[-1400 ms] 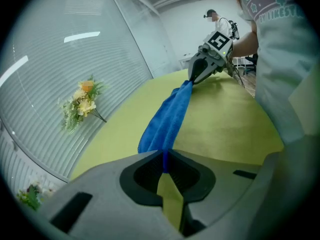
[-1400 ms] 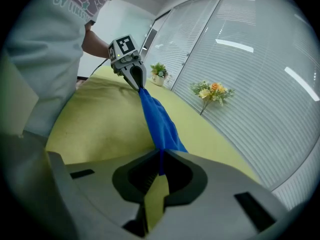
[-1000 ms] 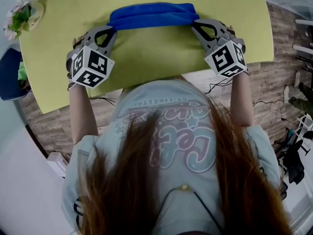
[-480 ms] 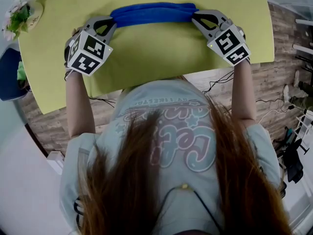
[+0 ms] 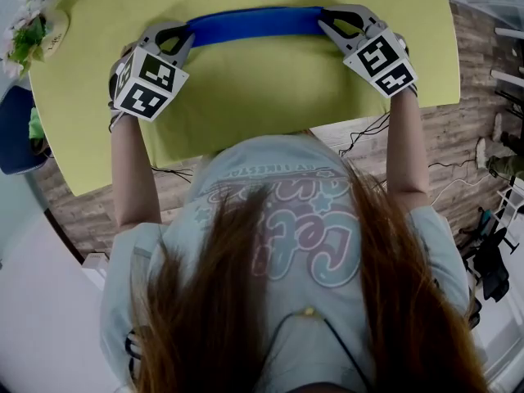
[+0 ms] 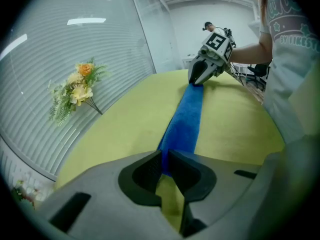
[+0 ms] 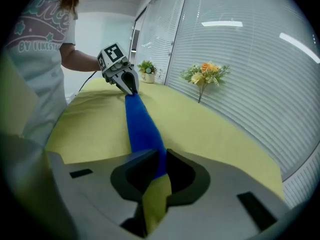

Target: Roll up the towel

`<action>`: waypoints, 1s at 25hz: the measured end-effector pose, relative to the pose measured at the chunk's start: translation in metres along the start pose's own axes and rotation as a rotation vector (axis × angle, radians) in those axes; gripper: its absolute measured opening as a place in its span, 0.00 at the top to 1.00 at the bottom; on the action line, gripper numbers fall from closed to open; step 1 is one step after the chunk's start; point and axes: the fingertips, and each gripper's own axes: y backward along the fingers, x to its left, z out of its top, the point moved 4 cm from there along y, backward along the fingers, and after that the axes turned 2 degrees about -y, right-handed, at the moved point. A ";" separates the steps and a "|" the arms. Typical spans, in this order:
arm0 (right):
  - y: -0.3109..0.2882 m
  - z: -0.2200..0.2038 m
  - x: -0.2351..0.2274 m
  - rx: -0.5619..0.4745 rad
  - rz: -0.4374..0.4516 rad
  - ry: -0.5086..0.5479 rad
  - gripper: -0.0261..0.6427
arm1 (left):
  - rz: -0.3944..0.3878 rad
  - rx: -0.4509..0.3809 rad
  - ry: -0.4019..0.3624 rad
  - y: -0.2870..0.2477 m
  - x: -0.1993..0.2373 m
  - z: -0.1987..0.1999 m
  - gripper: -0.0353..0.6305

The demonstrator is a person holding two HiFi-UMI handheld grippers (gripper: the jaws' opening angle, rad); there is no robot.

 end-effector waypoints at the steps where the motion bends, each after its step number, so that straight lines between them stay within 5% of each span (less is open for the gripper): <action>1: -0.001 0.000 -0.002 -0.005 -0.004 -0.009 0.87 | 0.006 -0.003 0.005 0.000 0.002 0.001 0.90; 9: -0.005 -0.001 -0.013 -0.017 -0.036 -0.038 0.82 | 0.063 -0.019 0.030 -0.007 0.016 0.006 0.88; 16: -0.004 -0.003 -0.021 -0.043 -0.077 -0.081 0.71 | 0.128 -0.026 0.061 -0.007 0.026 0.005 0.77; 25: 0.007 0.000 -0.024 -0.100 -0.157 -0.116 0.71 | 0.210 -0.058 0.142 0.005 0.033 0.003 0.72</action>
